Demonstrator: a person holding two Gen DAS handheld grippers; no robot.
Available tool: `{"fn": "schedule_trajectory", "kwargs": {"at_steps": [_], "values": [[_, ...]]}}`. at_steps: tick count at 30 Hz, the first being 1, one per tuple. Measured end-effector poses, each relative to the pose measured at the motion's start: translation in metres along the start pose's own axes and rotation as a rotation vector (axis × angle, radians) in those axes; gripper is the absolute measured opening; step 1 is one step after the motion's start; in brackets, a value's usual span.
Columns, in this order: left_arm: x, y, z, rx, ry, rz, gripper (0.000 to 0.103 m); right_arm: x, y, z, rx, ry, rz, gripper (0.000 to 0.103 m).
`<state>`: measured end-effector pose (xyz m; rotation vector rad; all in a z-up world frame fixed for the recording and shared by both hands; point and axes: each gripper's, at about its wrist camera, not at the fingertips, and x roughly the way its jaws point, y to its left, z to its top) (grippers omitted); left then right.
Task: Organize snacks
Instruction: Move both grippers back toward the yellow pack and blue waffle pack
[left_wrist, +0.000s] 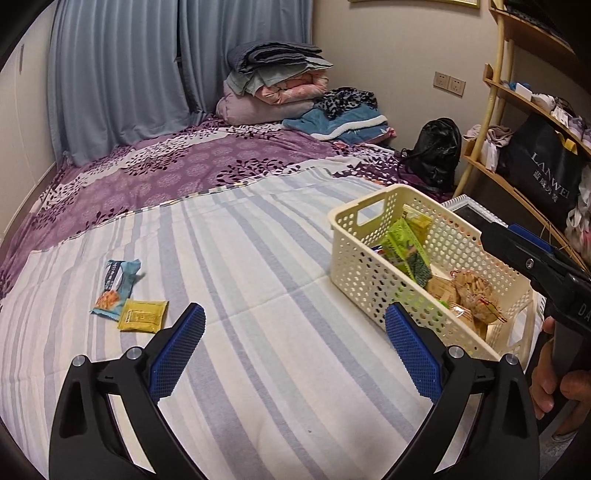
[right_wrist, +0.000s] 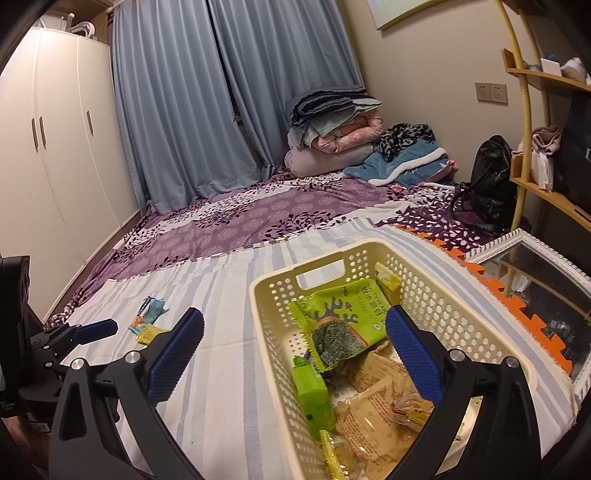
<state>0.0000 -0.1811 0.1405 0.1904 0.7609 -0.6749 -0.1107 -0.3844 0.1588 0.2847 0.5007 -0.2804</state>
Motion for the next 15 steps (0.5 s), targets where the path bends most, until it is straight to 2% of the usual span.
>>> {"fn": "schedule_trajectory", "kwargs": {"at_steps": [15], "values": [[0.0, 0.065, -0.015, -0.109, 0.011, 0.063, 0.099, 0.03, 0.071, -0.016, -0.132, 0.075, 0.089, 0.098]]}}
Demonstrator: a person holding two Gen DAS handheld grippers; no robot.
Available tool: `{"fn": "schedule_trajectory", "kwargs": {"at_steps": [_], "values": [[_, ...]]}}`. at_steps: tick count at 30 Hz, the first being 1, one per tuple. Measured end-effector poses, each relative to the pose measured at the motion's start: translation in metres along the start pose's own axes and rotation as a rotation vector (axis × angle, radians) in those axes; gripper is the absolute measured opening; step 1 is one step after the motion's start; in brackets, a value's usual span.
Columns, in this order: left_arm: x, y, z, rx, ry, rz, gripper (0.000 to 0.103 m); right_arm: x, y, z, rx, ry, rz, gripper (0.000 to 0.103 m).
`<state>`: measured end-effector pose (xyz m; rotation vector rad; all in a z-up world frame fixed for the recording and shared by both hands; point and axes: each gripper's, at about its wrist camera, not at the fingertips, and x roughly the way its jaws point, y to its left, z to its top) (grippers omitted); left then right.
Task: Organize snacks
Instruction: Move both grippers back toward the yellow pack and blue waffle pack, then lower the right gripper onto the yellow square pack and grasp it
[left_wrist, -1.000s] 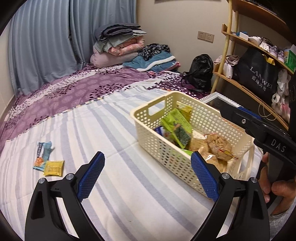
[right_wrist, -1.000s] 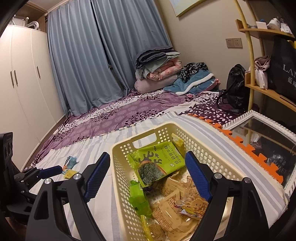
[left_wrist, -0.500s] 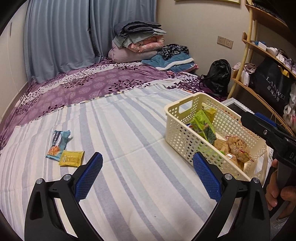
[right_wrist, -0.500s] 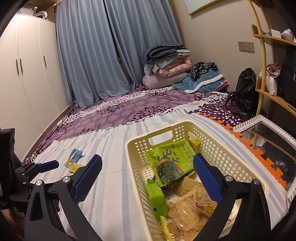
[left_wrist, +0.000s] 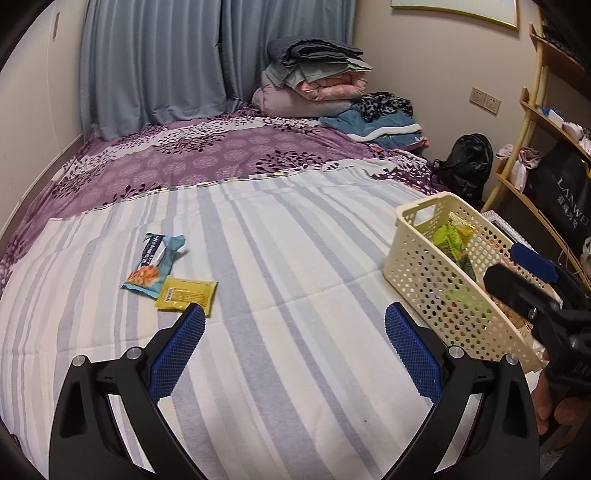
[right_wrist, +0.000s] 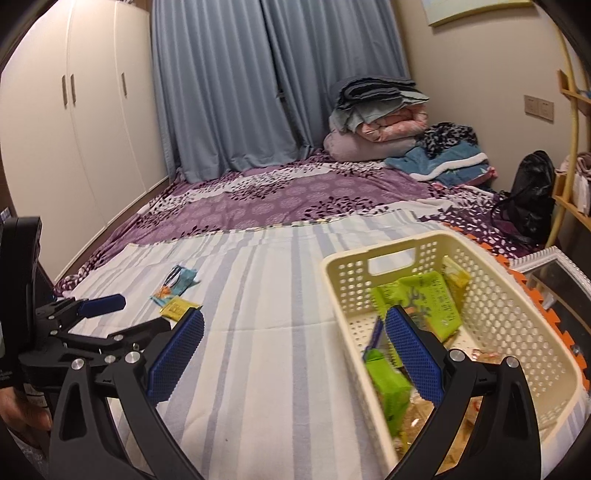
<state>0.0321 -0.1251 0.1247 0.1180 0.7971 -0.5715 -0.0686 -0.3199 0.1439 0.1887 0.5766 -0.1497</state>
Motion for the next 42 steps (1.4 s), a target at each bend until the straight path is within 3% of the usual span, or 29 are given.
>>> {"fn": "schedule_trajectory", "kwargs": {"at_steps": [13, 18, 28, 42], "values": [[0.01, 0.042, -0.004, -0.072, 0.023, 0.063, 0.099, 0.059, 0.031, -0.011, -0.053, 0.087, 0.052, 0.098], [0.013, 0.049, -0.005, -0.054, 0.018, 0.13, 0.099, 0.084, 0.041, -0.013, -0.067, 0.115, 0.067, 0.098], [0.023, 0.072, -0.008, -0.07, 0.038, 0.177, 0.099, 0.131, 0.077, -0.016, -0.186, 0.148, 0.088, 0.098], [0.028, 0.151, -0.025, -0.202, 0.09, 0.306, 0.099, 0.198, 0.146, -0.019, -0.351, 0.259, 0.272, 0.098]]}}
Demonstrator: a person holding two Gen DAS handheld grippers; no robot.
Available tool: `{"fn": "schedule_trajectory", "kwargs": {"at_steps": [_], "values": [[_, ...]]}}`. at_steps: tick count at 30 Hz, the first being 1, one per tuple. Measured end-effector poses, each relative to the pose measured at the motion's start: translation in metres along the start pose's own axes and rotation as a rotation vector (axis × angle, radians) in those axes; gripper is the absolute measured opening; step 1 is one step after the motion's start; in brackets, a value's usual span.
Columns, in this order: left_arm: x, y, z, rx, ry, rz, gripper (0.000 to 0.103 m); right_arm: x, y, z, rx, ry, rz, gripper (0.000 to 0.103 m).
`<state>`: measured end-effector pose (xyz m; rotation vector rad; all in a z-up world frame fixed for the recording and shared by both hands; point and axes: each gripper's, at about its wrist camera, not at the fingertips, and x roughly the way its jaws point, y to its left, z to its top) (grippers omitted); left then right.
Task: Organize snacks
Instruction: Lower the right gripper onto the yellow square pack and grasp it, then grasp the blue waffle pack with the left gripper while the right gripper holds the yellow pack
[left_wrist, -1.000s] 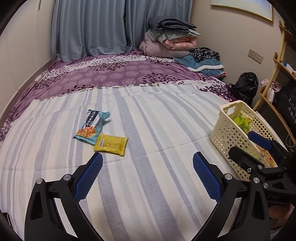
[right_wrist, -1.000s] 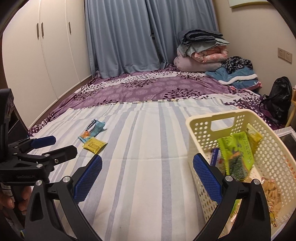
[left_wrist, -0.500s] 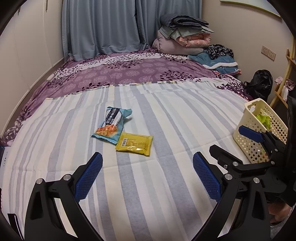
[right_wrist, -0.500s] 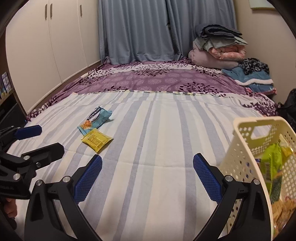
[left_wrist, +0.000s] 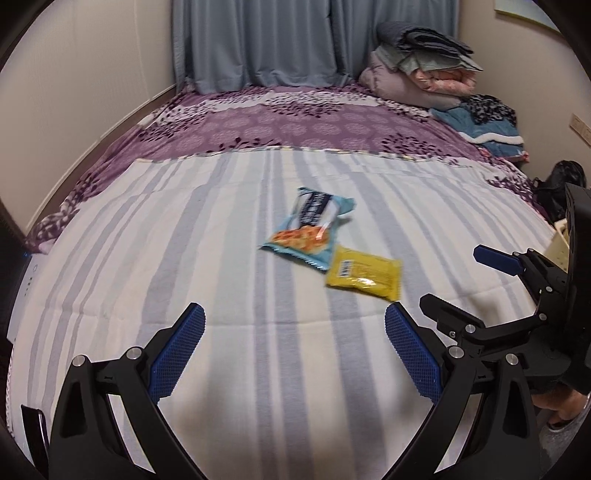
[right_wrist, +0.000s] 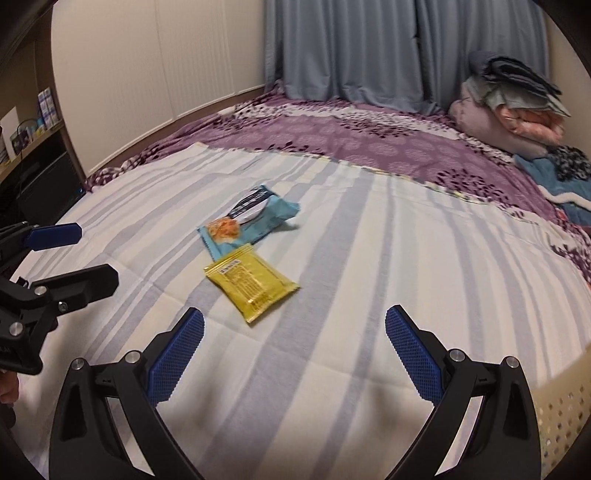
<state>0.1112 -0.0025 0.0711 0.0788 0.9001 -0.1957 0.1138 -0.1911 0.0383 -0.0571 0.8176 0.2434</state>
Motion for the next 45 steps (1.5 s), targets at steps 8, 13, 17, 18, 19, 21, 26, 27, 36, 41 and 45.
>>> {"fn": "schedule_trajectory", "kwargs": {"at_steps": [8, 13, 17, 18, 19, 21, 26, 27, 36, 41, 45], "values": [[0.004, 0.025, -0.004, -0.041, 0.01, 0.032, 0.099, 0.052, 0.026, 0.017, -0.153, 0.092, 0.03, 0.098], [0.011, 0.031, -0.006, -0.055, 0.026, 0.032, 0.099, 0.072, 0.025, 0.027, -0.155, 0.131, 0.04, 0.097], [0.016, 0.031, -0.005, -0.059, 0.032, 0.031, 0.099, 0.08, 0.024, 0.03, -0.167, 0.159, 0.051, 0.085], [0.017, 0.031, -0.005, -0.059, 0.033, 0.032, 0.099, 0.082, 0.023, 0.03, -0.165, 0.168, 0.057, 0.083], [0.018, 0.031, -0.004, -0.059, 0.033, 0.032, 0.099, 0.082, 0.023, 0.03, -0.159, 0.166, 0.065, 0.082], [0.019, 0.032, -0.003, -0.062, 0.033, 0.032, 0.099, 0.082, 0.023, 0.03, -0.158, 0.164, 0.081, 0.075], [0.025, 0.031, -0.002, -0.064, 0.04, 0.038, 0.099, 0.079, 0.023, 0.029, -0.15, 0.16, 0.083, 0.057], [0.027, 0.031, -0.001, -0.064, 0.044, 0.039, 0.099, 0.077, 0.022, 0.029, -0.146, 0.158, 0.079, 0.054], [0.054, 0.029, 0.012, -0.08, 0.082, -0.01, 0.099, 0.06, 0.007, 0.014, -0.063, 0.151, 0.003, 0.049], [0.078, 0.016, 0.026, -0.047, 0.096, -0.04, 0.099, 0.05, -0.003, 0.005, 0.009, 0.149, -0.028, 0.049], [0.101, 0.007, 0.041, -0.018, 0.095, -0.056, 0.099, 0.046, -0.005, -0.001, 0.038, 0.136, -0.037, 0.049]]}}
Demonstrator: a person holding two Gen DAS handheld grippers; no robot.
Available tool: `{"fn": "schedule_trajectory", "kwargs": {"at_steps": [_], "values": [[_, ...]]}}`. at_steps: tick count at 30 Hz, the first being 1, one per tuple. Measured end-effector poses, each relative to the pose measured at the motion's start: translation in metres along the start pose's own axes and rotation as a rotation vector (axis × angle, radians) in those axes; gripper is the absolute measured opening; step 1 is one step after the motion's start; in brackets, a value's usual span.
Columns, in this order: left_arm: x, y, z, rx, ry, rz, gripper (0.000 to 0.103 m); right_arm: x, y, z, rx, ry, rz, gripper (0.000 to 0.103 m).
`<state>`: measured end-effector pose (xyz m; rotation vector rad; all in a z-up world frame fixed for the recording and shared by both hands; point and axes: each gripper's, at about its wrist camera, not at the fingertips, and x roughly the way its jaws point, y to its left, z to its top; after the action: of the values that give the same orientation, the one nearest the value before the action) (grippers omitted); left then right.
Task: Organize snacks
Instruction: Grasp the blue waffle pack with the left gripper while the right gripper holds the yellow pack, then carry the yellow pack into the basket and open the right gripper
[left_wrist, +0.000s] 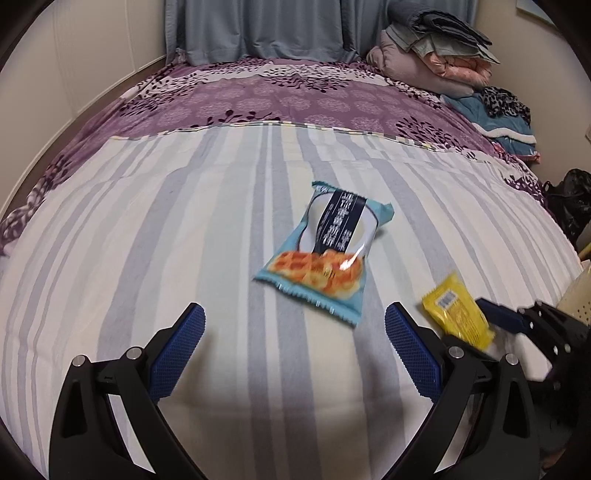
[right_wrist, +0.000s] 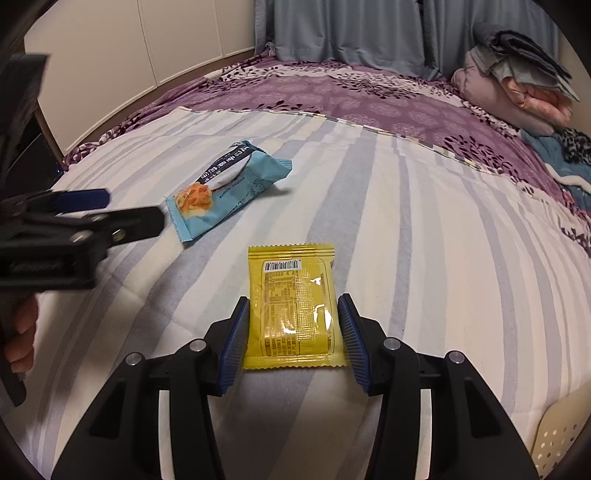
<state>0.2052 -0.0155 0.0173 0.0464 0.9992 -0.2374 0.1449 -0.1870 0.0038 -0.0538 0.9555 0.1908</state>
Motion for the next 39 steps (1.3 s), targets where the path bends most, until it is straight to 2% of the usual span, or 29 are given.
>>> {"fn": "schedule_trajectory", "kwargs": {"at_steps": [5, 10, 12, 14, 18, 22, 30, 39], "values": [[0.033, -0.004, 0.018, -0.008, 0.043, -0.04, 0.099, 0.0, 0.0, -0.001, -0.005, -0.002, -0.006, 0.049], [0.056, -0.008, 0.03, 0.005, 0.07, -0.045, 0.099, 0.001, -0.001, -0.002, -0.007, -0.006, -0.006, 0.05], [0.062, -0.01, 0.034, 0.008, 0.072, -0.051, 0.093, 0.001, 0.0, -0.002, -0.003, -0.008, -0.002, 0.05], [0.067, -0.012, 0.038, 0.02, 0.072, -0.043, 0.09, 0.001, 0.001, -0.002, -0.003, -0.008, -0.002, 0.05], [0.07, -0.015, 0.046, 0.04, 0.068, -0.044, 0.076, 0.002, 0.001, -0.001, -0.005, -0.009, -0.005, 0.05], [0.071, -0.014, 0.048, 0.04, 0.056, -0.046, 0.068, 0.002, 0.001, -0.001, -0.006, -0.009, -0.005, 0.05], [0.054, -0.004, 0.038, -0.001, 0.029, -0.035, 0.055, 0.002, 0.001, -0.001, 0.003, -0.011, 0.006, 0.05], [0.006, 0.007, 0.011, -0.02, -0.027, 0.0, 0.055, -0.004, -0.006, 0.001, 0.04, -0.018, 0.013, 0.047]]}}
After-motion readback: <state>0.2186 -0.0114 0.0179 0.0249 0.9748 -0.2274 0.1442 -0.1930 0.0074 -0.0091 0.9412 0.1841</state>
